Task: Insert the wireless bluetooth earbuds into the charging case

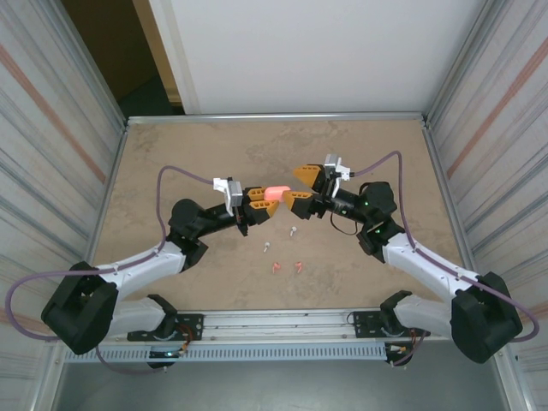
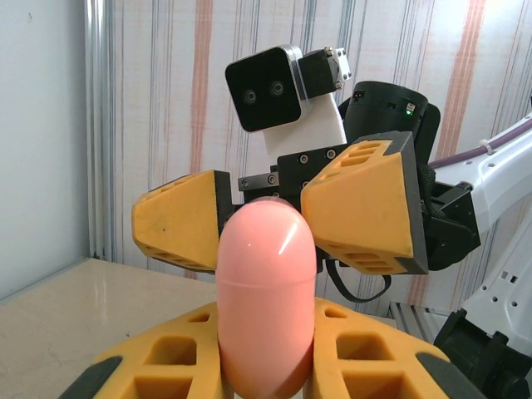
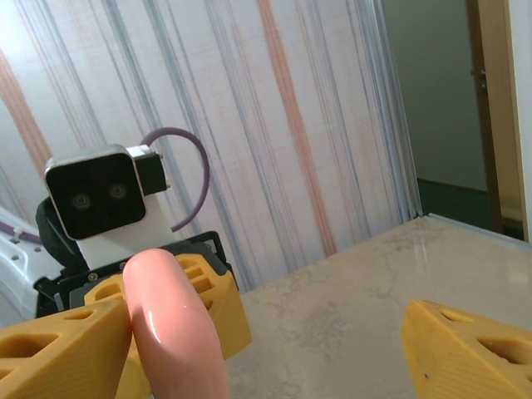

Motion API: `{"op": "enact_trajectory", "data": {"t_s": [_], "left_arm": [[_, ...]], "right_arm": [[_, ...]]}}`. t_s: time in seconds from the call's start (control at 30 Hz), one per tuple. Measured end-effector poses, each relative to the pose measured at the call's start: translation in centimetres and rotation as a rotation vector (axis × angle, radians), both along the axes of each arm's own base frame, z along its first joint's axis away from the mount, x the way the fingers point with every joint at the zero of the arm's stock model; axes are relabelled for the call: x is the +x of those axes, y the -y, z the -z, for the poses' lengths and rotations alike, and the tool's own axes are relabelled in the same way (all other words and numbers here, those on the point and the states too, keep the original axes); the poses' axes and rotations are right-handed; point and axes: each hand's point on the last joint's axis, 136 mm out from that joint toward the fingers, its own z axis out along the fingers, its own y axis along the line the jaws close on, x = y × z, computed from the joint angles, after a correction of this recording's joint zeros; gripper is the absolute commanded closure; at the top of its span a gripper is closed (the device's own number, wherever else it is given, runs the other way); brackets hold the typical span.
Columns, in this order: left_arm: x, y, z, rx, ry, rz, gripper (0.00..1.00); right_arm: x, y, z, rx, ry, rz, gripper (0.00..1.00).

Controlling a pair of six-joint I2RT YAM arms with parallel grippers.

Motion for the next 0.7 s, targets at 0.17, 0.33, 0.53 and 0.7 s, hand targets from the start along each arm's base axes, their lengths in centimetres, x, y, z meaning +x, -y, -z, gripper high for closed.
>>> {"op": "enact_trajectory", "data": {"t_s": [0.17,0.33,0.53,0.7], "left_arm": [[0.0,0.0,0.1,0.000,-0.003,0.000,1.00],[0.2,0.0,0.2,-0.003,-0.018,0.003,1.00],[0.1,0.1,0.2,-0.003,-0.027,0.009,1.00],[-0.5,0.2,0.0,-0.005,-0.008,0.040,1.00]], "right_arm": [[0.2,-0.2,-0.1,-0.003,0.003,-0.002,0.18],[0.5,-0.5,-0.3,-0.006,0.009,-0.011,0.19],[1.3,-0.5,-1.4,0.002,0.031,-0.002,0.19],[2.4,-0.3,-1.5,0.000,0.035,0.024,0.19]]}}
